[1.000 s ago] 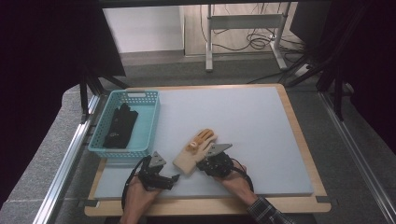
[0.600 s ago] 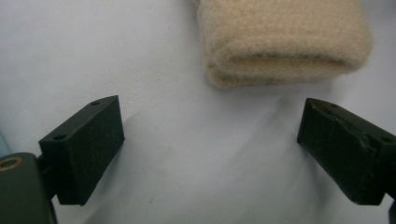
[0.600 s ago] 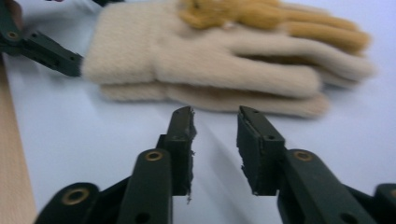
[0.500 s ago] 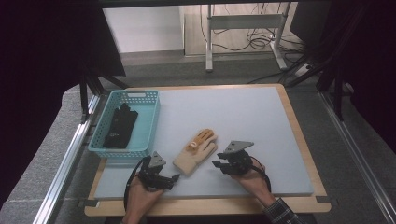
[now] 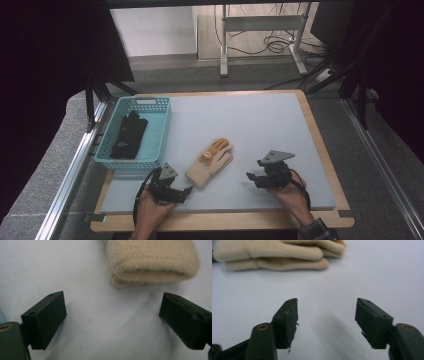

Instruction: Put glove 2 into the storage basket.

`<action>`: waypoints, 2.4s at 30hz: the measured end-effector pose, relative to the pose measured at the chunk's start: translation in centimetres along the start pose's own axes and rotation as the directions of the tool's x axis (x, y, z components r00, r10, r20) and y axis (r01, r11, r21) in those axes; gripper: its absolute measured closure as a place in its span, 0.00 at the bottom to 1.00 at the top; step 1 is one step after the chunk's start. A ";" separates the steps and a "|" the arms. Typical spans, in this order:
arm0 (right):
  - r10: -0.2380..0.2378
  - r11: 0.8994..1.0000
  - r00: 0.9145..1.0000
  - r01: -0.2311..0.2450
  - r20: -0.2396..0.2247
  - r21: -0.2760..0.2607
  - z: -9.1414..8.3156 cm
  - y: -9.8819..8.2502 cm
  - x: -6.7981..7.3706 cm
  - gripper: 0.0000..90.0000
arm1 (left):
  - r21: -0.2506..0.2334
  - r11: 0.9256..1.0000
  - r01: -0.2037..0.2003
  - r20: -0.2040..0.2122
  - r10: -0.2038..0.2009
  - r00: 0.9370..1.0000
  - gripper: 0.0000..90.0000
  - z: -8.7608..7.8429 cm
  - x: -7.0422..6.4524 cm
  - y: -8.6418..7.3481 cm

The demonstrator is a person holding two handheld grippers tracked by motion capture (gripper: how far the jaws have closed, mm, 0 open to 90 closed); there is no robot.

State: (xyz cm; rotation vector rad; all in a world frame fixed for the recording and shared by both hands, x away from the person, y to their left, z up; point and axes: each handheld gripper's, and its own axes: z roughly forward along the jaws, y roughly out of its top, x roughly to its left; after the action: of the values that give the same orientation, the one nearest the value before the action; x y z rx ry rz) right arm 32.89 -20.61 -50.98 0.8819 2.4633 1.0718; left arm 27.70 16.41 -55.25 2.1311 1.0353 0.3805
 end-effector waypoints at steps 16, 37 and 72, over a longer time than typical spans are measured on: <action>0.077 0.997 0.992 -0.079 0.105 0.018 -1.6 -3.5 -3.1 0.26 | 0.000 1.000 0.007 0.000 -0.007 1.000 0.08 0.0 0.0 0.0; 0.095 0.995 0.989 -0.098 0.116 0.021 -1.3 -4.3 -3.3 0.17 | 0.011 1.000 0.009 0.027 -0.009 1.000 0.05 -0.6 -0.2 0.9; 0.093 0.995 0.989 -0.096 0.119 0.019 -1.3 -4.3 -3.3 0.17 | 0.108 0.994 -0.021 0.058 0.015 0.998 0.07 4.5 -1.9 10.9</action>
State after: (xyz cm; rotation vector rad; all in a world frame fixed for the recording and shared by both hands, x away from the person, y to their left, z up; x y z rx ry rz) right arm 32.97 -25.77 -53.18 1.0476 2.3631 0.9919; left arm 34.97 8.28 -50.48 2.2363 1.0256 0.2760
